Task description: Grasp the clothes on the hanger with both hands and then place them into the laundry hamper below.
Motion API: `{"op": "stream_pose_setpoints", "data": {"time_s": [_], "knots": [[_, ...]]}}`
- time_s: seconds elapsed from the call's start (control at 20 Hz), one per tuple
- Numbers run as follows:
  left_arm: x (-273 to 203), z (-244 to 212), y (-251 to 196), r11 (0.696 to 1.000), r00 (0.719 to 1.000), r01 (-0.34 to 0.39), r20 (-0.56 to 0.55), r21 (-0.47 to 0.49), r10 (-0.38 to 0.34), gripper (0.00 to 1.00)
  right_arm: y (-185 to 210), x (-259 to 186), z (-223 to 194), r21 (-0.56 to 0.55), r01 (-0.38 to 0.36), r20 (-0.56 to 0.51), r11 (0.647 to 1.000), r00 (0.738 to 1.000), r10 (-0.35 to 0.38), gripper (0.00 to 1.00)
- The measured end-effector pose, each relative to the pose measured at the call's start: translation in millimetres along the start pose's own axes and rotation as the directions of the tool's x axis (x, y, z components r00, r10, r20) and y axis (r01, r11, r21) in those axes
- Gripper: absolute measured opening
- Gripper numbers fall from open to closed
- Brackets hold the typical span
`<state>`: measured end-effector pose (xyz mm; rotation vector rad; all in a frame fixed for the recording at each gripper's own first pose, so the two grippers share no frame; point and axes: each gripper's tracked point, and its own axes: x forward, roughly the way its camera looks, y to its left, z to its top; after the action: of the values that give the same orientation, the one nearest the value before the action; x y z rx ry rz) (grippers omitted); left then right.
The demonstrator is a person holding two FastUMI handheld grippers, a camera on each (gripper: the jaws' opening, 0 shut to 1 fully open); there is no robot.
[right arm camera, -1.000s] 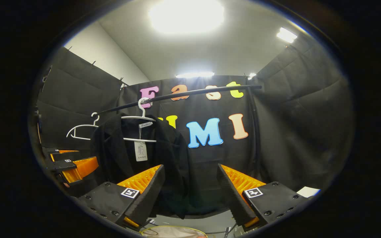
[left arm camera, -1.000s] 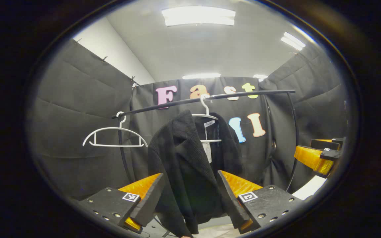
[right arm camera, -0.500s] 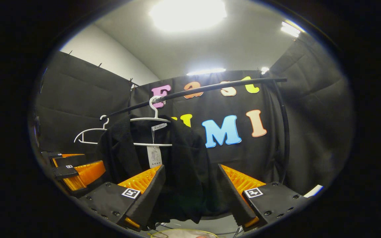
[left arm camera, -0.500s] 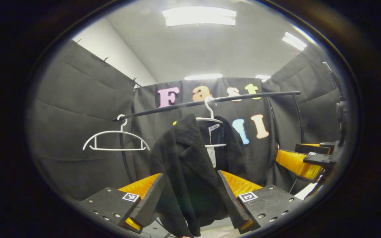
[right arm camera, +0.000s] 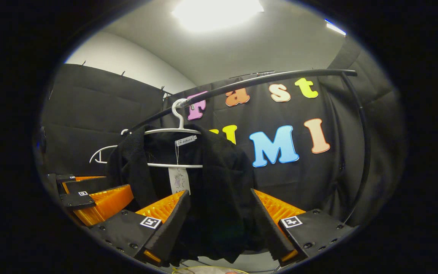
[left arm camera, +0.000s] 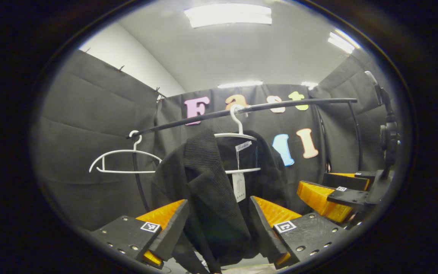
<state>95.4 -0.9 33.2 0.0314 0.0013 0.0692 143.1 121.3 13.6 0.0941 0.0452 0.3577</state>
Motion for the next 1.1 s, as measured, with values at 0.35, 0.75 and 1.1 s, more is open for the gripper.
{"op": "stream_pose_setpoints", "data": {"time_s": [0.35,0.75,1.1], "knots": [[37.0,-6.4,-4.7,0.997,0.997,-0.077,-0.021,0.024,0.078,0.89,-5.6,43.9,-4.8,0.005,-0.079,-0.011,0.997,0.997,0.079,0.98],[73.3,-17.0,-1.6,0.985,0.985,-0.163,-0.045,0.062,0.166,0.89,-0.5,90.4,-14.7,0.019,-0.162,-0.022,0.987,0.987,0.162,0.98],[96.0,-24.6,3.6,0.970,0.972,-0.227,-0.041,0.087,0.231,0.89,6.7,124.4,-21.1,0.038,-0.193,-0.017,0.981,0.981,0.193,0.94]]}}
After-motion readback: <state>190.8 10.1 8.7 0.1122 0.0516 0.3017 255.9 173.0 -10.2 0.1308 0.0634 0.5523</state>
